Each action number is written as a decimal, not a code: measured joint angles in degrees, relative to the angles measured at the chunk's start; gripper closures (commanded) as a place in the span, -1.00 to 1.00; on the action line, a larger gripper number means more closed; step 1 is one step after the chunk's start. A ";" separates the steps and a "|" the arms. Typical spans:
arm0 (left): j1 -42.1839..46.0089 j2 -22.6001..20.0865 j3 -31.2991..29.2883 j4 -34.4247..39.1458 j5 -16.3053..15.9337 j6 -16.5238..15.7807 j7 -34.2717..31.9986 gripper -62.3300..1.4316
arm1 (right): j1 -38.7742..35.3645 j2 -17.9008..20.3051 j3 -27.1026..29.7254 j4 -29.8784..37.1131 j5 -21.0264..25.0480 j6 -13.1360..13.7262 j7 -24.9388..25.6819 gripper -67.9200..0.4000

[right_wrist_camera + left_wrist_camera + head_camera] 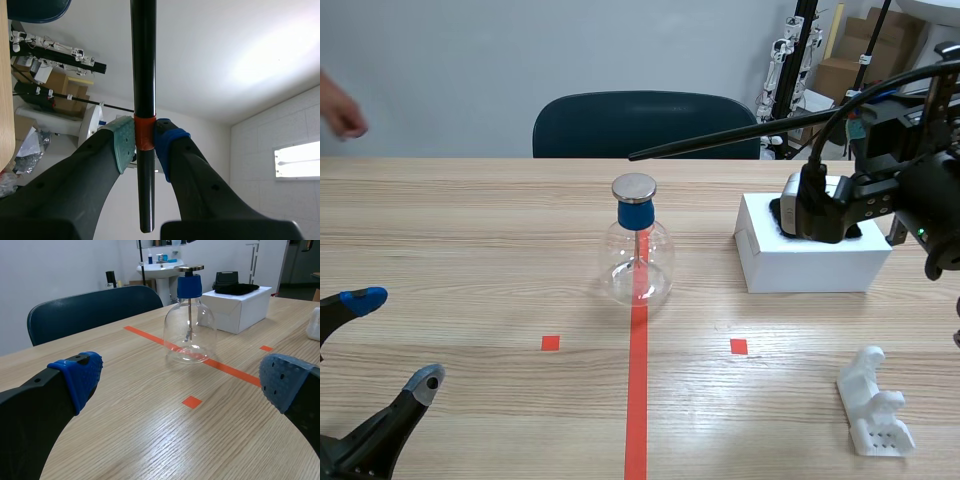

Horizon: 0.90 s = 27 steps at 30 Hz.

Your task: Do the electroscope experiment. hold the rod still at the electroscope

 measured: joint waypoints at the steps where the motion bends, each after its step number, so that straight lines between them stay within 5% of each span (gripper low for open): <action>1: 0.00 0.00 0.00 0.00 0.00 0.00 0.00 -1.00 | 0.00 0.00 0.00 0.00 0.00 0.00 0.00 0.84; 27: 0.00 0.00 0.00 0.00 0.00 0.00 0.00 -1.00 | -0.02 0.00 0.00 0.00 -0.02 0.00 1.97 0.84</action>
